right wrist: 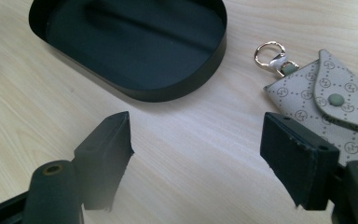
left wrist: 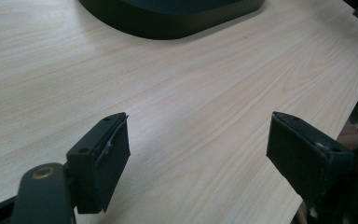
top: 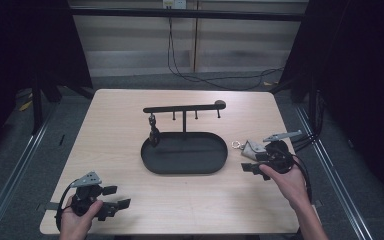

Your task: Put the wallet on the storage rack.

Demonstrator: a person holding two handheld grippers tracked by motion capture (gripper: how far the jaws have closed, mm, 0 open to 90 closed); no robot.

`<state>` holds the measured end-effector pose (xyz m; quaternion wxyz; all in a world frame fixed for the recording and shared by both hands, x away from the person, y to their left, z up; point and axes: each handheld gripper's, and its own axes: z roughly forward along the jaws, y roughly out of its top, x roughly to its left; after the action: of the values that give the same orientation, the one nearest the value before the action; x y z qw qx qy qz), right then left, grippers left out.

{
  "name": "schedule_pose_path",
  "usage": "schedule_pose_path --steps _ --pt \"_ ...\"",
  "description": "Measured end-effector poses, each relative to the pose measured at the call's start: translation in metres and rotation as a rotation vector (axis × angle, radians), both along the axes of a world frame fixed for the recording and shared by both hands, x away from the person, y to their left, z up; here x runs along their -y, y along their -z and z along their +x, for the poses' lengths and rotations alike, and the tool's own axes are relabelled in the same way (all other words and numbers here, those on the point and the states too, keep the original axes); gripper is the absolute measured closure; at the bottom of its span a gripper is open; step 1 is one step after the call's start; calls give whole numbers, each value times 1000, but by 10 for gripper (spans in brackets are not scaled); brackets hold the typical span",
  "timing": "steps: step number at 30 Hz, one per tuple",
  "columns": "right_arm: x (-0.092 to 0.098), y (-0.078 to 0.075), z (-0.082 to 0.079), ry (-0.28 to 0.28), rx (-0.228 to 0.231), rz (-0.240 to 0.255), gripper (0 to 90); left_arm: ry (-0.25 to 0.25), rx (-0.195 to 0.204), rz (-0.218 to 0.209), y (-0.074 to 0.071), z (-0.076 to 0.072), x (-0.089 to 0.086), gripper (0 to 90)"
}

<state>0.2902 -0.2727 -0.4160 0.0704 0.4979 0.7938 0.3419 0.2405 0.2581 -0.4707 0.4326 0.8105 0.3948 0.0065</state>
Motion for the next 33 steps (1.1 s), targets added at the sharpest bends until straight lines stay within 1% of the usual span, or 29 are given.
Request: schedule_pose_path --steps 5,6,7,8,9,10,13,15,17,19,20,21,23,24,25,27,30,31,32,33 --pt "2 -5 11 -5 -4 -45 252 1 0 2 0 0 1 211" --pt "1 -7 14 -6 -8 -65 252 2 0 3 0 0 1 210" --pt "1 -7 16 -9 -10 -73 252 1 1 2 0 0 0 211" --pt "0 -7 18 -17 -19 -82 252 6 -1 0 0 0 0 211" --pt "0 -8 20 -22 -23 -95 253 0 10 -8 -1 -1 0 211" --pt "-1 -7 23 -26 -31 -105 252 7 19 -10 -2 -1 0 211" --pt "-4 -7 29 -37 -58 -143 252 13 20 -12 -2 -2 0 211" --pt "-6 -6 33 -50 -61 -174 250 14 17 -12 -2 -2 0 211" --pt "-6 -7 38 -52 -68 -181 241 9 21 -12 -3 -2 0 211" --pt "-6 -7 43 -57 -80 -201 235 14 18 -12 -2 -2 0 211" --pt "-5 -6 45 -58 -85 -210 229 14 14 -12 -2 -2 0 211" --pt "-4 -6 48 -61 -90 -219 228 13 18 -11 -2 -2 0 211" --pt "-2 -4 52 -61 -110 -215 227 14 15 -11 -2 -2 0 211" --pt "-1 -3 55 -64 -118 -225 223 14 16 -10 -2 -2 0 211" --pt "-1 -1 57 -67 -133 -240 223 14 16 -11 -2 -2 0 211" --pt "0 3 62 -68 -147 -275 223 18 13 -9 -2 -1 -1 211" --pt "-1 5 69 -82 -169 -312 222 19 12 -7 -2 -1 -1 211" --pt "-1 6 70 -81 -170 -319 222 20 13 -5 -2 -1 -1 211" --pt "0 6 72 -89 -167 -312 222 20 13 -5 -2 -1 -1 211" --pt "0 7 74 -92 -176 -308 220 19 11 -6 -2 -1 0 211"
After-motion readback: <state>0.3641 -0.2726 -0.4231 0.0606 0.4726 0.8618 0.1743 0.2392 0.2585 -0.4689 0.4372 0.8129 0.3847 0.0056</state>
